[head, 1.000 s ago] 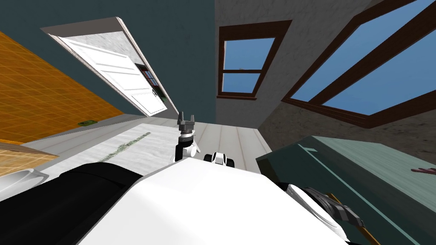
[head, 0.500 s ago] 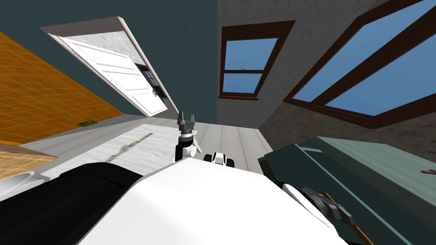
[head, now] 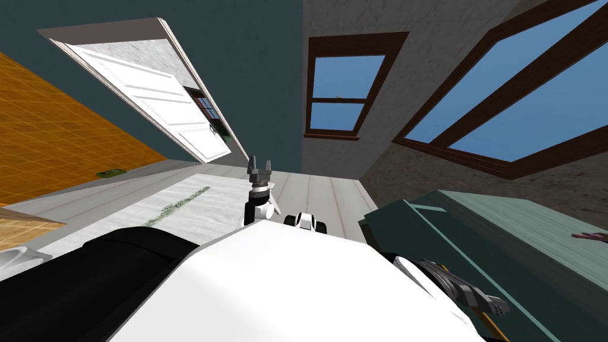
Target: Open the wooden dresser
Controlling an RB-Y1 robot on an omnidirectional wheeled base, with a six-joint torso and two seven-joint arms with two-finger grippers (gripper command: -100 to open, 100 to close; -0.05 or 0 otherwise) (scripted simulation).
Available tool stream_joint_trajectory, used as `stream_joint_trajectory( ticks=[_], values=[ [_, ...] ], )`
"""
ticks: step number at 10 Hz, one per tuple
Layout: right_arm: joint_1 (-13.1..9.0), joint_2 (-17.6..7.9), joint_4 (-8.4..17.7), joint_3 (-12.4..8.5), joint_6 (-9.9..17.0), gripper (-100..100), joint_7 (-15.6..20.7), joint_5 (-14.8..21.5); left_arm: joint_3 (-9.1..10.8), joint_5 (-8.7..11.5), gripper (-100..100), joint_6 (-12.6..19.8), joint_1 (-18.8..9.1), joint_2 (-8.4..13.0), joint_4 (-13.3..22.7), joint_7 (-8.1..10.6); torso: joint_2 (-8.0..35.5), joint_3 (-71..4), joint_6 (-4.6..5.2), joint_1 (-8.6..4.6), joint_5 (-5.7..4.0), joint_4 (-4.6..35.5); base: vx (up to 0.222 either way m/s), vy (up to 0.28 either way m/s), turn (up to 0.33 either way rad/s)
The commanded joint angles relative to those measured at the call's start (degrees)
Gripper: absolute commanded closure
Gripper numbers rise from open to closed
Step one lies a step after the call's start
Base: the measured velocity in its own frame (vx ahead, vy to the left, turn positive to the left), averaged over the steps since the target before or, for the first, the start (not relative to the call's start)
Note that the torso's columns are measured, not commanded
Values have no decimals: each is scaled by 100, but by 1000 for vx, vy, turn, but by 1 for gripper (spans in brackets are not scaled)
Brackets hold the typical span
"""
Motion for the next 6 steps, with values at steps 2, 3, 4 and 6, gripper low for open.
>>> stream_joint_trajectory(
  ticks=[2, 3, 4, 6],
  values=[
    [235, -176, -644, -9, 335, -100, 235, -65, 0, 0, 0, 0, 0, 0, 0, 0, 11, 2, -1, 49, 23, 5, 17, -31, -41],
    [298, -224, -819, -11, 420, -100, 295, -85, -1, 0, 0, 0, 0, -1, 0, 0, 17, -1, 2, 63, 38, 7, 19, -22, -35],
    [362, -272, -1008, -14, 505, -100, 356, -104, -1, 0, 0, 0, 0, -1, 0, 0, 23, -6, 5, 77, 59, 10, 19, -28, -45],
    [425, -320, -1224, -16, 589, -100, 416, -124, -1, 0, 0, 0, 0, -1, 0, 0, 30, -10, 1, 103, 82, 15, 10, -20, -21]
  ],
)
